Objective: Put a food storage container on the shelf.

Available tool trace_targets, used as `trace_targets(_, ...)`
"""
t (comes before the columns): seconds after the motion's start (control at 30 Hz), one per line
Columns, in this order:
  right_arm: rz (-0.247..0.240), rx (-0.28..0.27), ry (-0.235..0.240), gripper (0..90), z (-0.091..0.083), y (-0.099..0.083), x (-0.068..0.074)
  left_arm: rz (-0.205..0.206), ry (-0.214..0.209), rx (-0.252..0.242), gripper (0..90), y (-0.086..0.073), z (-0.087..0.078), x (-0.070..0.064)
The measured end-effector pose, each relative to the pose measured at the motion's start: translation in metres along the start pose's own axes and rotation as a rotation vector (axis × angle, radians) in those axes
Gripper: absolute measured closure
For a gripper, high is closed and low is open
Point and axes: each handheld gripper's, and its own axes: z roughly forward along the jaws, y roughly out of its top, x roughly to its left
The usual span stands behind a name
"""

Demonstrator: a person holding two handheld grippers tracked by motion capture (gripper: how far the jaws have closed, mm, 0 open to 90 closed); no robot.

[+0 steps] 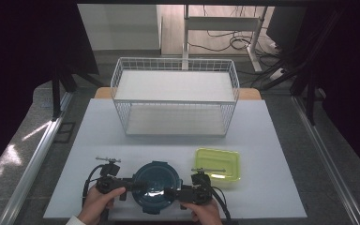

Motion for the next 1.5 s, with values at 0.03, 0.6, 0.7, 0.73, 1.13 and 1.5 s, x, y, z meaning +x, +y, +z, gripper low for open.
trace_targets(0.03,0.004,-0.002,0.005,15.3,0.001,0.0,0.0,0.0,-0.002,0.003,14.1,0.0,0.001,0.0)
trace_targets(0.6,0.073,0.004,0.026,25.9,-0.002,0.0,0.002,-0.051,0.002,-0.009,27.6,-0.004,-0.004,-0.008)
trace_targets(0.7,0.087,0.001,0.028,27.8,-0.004,0.0,0.001,-0.049,0.004,-0.012,29.2,-0.005,-0.005,-0.009)
trace_targets(0.73,0.091,0.001,0.029,28.1,-0.004,0.0,0.001,-0.047,0.008,-0.018,29.6,-0.006,-0.006,-0.011)
trace_targets(1.13,0.127,-0.019,0.027,31.6,-0.009,0.001,0.002,-0.034,0.026,-0.056,34.7,-0.008,-0.012,-0.02)
trace_targets(1.5,0.121,-0.032,0.017,32.9,-0.014,0.004,0.004,-0.016,0.035,-0.09,37.9,-0.007,-0.013,-0.026)
